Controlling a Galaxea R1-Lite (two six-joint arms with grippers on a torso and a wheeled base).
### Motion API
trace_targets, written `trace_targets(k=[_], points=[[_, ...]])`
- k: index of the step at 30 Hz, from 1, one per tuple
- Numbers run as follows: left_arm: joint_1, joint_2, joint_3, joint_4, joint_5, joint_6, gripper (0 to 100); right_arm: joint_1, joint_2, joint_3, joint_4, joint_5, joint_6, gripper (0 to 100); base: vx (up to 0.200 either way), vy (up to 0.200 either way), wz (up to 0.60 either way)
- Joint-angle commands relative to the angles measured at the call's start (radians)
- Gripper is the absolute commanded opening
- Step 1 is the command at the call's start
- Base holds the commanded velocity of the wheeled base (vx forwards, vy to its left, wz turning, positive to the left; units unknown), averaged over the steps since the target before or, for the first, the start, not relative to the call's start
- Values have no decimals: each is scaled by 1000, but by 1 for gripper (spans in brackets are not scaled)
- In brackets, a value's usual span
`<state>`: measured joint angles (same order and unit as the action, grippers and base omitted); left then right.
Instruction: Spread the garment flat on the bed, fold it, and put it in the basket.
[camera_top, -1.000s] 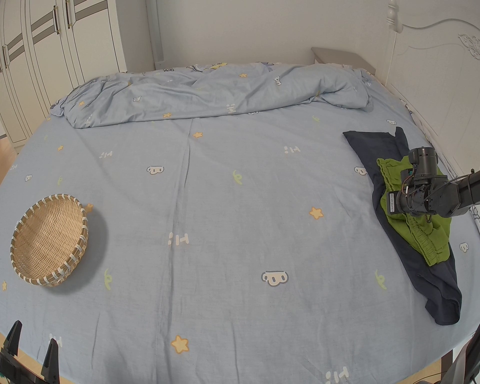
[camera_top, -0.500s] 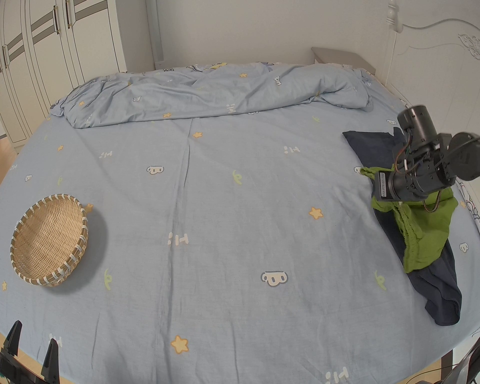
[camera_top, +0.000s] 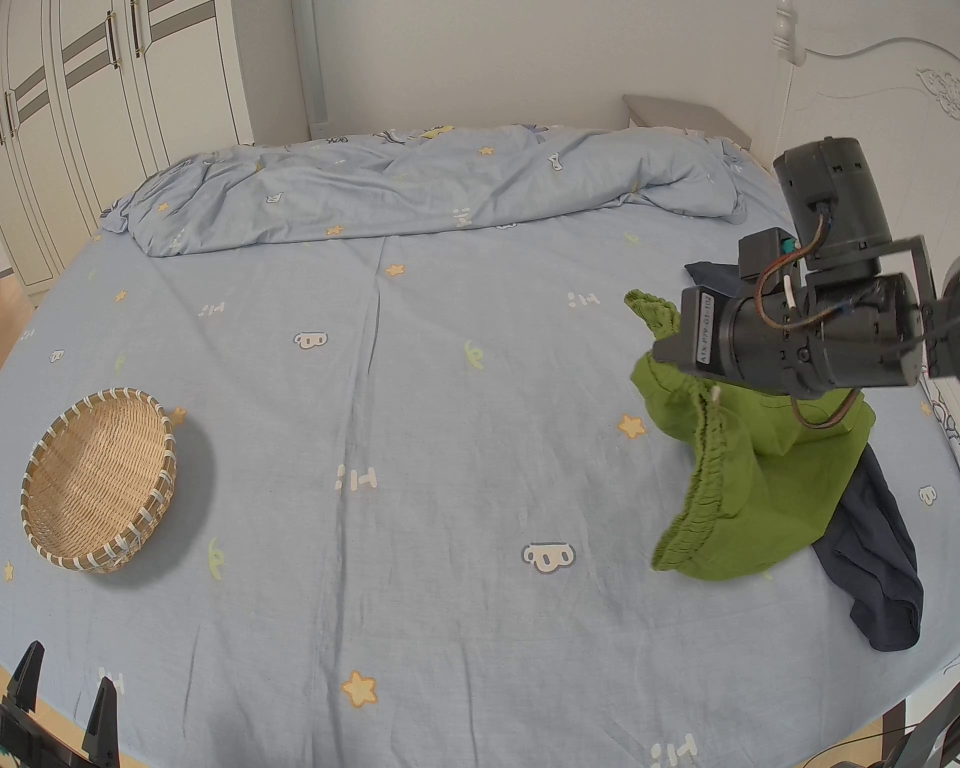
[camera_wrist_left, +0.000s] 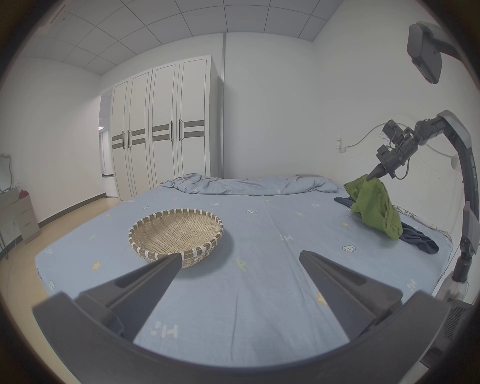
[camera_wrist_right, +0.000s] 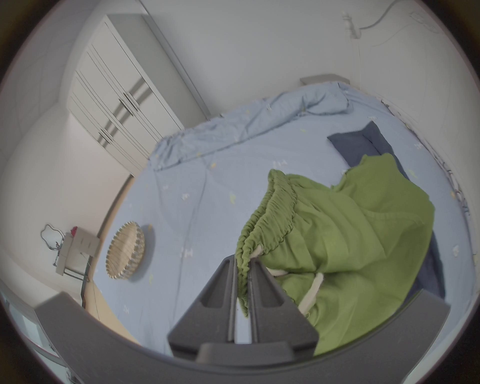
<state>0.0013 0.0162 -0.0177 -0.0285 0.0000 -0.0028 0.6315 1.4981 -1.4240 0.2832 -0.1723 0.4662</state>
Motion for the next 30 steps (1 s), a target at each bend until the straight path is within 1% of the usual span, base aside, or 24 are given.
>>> trace_targets(k=[1,2,3,4,5,6,7,8,9,11,12,13,15,17,18,19,21,23,24,25,27,28,30], points=[[0,-16,18,-1,0,0,100,200,16,381,-503,-88,3,0,0,0,0],[0,-16,18,-1,0,0,100,224,16,375,-506,-93,3,0,0,0,0],[0,-16,18,-1,0,0,100,267,14,358,-507,-96,11,0,0,0,0],[0,-16,18,-1,0,0,100,267,14,358,-507,-96,11,0,0,0,0],[0,-16,18,-1,0,0,100,330,13,326,-510,-98,12,0,0,0,0],[0,-16,18,-1,0,0,100,359,11,309,-515,-98,14,0,0,0,0],[0,-16,18,-1,0,0,100,359,11,309,-515,-98,14,0,0,0,0],[0,-16,18,-1,0,0,100,416,10,275,-532,-98,19,0,0,0,0],[0,-16,18,-1,0,0,100,438,10,267,-542,-105,20,0,0,0,0],[0,-16,18,-1,0,0,100,476,10,269,-564,-136,14,0,0,0,0],[0,-16,18,-1,0,0,100,514,14,281,-593,-177,0,0,0,0,0],[0,-16,18,-1,0,0,100,527,17,290,-615,-193,-15,0,0,0,0],[0,-16,18,-1,0,0,100,536,54,317,-682,-196,-69,0,0,0,0],[0,-16,18,-1,0,0,100,536,68,321,-704,-194,-81,0,0,0,0],[0,-16,18,-1,0,0,100,530,119,326,-774,-188,-103,0,0,0,0],[0,-16,18,-1,0,0,100,522,140,320,-788,-182,-106,0,0,0,0],[0,-16,18,-1,0,0,100,501,172,310,-792,-167,-106,0,0,0,0],[0,-16,18,-1,0,0,100,468,220,283,-792,-127,-106,0,0,0,0],[0,-16,18,-1,0,0,100,468,220,283,-792,-127,-106,0,0,0,0],[0,-16,18,-1,0,0,100,447,257,261,-792,-113,-107,0,0,0,0],[0,-16,18,-1,0,0,100,428,289,234,-789,-99,-109,0,0,0,0],[0,-16,18,-1,0,0,100,427,294,231,-789,-98,-107,100,0,0,0],[0,-16,18,-1,0,0,100,418,327,217,-789,-90,-110,100,0,0,0]])
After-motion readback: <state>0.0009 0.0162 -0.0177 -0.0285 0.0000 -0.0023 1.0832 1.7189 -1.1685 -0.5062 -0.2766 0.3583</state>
